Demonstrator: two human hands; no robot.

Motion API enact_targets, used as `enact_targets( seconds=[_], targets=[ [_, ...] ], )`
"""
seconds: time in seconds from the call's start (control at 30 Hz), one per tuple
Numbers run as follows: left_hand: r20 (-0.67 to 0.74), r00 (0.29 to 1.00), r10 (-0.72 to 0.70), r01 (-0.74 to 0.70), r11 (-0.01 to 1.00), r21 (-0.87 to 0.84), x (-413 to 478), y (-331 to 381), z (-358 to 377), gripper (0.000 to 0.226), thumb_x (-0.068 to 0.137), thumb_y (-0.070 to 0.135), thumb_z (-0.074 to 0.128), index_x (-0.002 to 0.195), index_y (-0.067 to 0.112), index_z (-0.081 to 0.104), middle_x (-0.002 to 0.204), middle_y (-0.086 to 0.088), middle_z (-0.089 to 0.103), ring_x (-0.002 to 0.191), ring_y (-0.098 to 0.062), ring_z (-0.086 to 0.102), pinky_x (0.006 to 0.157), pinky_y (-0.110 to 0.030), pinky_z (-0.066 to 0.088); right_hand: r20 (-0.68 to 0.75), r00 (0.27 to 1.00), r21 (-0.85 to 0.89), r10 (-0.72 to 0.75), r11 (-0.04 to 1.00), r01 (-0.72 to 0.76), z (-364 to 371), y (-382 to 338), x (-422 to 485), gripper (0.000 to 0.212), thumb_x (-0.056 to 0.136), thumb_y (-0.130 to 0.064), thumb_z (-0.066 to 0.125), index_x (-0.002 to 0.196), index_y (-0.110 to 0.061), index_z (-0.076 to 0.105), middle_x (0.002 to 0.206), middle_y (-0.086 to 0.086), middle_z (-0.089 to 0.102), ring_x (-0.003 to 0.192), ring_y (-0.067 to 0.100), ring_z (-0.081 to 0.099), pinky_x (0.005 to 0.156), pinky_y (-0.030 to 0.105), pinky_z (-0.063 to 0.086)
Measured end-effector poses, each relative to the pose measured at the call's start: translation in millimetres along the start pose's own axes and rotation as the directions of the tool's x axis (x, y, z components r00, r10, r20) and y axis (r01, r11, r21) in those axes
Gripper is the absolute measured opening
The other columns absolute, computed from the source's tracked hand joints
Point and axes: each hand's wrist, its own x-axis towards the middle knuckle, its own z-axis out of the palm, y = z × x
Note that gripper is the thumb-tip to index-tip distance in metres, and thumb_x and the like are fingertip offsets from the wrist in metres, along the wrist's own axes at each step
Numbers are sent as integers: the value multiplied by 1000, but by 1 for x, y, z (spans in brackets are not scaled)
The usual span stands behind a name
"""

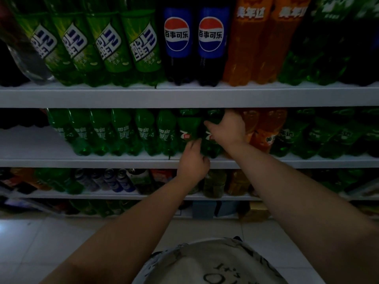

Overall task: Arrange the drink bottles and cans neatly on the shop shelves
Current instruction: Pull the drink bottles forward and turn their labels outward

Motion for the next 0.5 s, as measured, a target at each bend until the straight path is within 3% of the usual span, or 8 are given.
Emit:
enact_targets(
  seconds=[0.07, 0.13, 0.17, 0.27, 0.37, 0.43, 0.5],
  targets=[
    [53, 998, -46, 49, 997, -60, 6, 4, 6, 68, 88, 9, 57, 148, 4, 26, 148, -15, 36, 135, -24, 34, 106, -19, 21, 59, 998, 30, -2, 1000, 0, -4, 4, 4, 29, 77, -37, 72, 97, -17, 66, 95, 6, 69, 86, 23, 64, 64, 23, 42],
    [103, 993, -61, 76, 987, -143, 11, 9, 11, 71, 87, 8, 57, 150, 6, 23, 149, -14, 35, 136, -24, 34, 113, -27, 24, 88, 996, 31, -18, 999, 15, -8, 8, 6, 31, 79, -34, 70, 103, -16, 64, 100, 7, 68, 91, 25, 63, 67, 22, 38],
    [116, 991, -69, 90, 978, -187, 12, 11, 13, 71, 87, 7, 57, 150, 7, 23, 148, -13, 37, 135, -24, 36, 113, -29, 28, 87, 996, 23, -32, 999, 31, -8, 9, 5, 33, 80, -33, 69, 108, -15, 62, 102, 8, 67, 94, 26, 62, 68, 22, 37],
    [135, 983, -121, 151, 957, -246, 12, 13, 21, 74, 89, 6, 56, 151, 12, 16, 148, -8, 37, 129, -12, 37, 96, -7, 25, 23, 996, -21, -85, 996, 86, -4, 13, -9, 51, 85, -31, 64, 130, -15, 47, 116, 12, 59, 104, 29, 57, 76, 26, 42],
    [194, 966, -172, 218, 943, -253, 10, 11, 29, 81, 91, 11, 55, 153, 17, 5, 151, -4, 34, 129, -15, 39, 94, -14, 32, 2, 989, 43, -148, 988, 148, -4, 20, -25, 64, 88, -22, 60, 145, -16, 31, 135, 11, 48, 118, 27, 50, 88, 36, 48],
    [202, 959, -198, 250, 929, -274, 9, 12, 33, 82, 90, 10, 55, 153, 21, 3, 147, -5, 39, 125, -20, 46, 97, -24, 40, -60, 977, 137, -206, 967, 213, -10, 28, -36, 58, 89, -11, 54, 144, -14, 35, 138, 8, 48, 121, 19, 48, 96, 26, 43],
    [188, 960, -210, 258, 923, -286, 8, 12, 35, 82, 90, 11, 54, 154, 23, 4, 144, -3, 42, 122, -18, 47, 95, -23, 40, -211, 950, 135, -231, 955, 263, -17, 43, -51, 45, 87, -4, 54, 132, -8, 51, 127, 9, 58, 113, 11, 51, 92, 8, 34]
  ],
)
